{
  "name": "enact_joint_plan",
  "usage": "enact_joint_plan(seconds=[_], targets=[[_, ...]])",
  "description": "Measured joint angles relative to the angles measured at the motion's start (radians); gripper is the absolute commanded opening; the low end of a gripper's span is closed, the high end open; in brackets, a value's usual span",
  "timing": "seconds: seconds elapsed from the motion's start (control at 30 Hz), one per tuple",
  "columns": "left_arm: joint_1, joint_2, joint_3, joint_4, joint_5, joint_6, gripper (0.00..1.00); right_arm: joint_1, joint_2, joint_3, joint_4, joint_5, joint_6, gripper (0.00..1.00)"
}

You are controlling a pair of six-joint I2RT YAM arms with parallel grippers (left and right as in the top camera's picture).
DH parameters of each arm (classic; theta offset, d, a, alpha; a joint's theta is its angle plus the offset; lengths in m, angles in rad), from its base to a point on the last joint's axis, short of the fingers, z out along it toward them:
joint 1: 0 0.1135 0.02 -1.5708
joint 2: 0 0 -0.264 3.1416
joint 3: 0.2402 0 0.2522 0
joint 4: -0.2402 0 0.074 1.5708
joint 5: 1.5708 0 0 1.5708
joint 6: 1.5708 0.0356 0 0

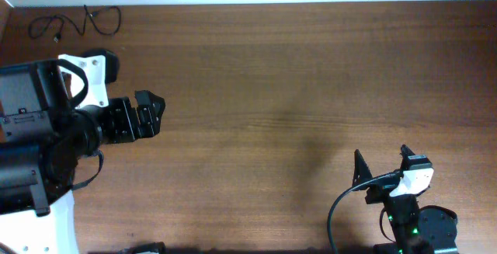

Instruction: Untangle cables

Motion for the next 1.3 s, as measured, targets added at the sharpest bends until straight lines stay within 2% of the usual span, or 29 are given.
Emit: enact_joint_plan(seconds=[1.3], targets=[[0.000,0.000,0.000,0.000,0.000,0.000,0.99,0.005,0.000,0.000,0.032,0.051,-0.012,0.98]])
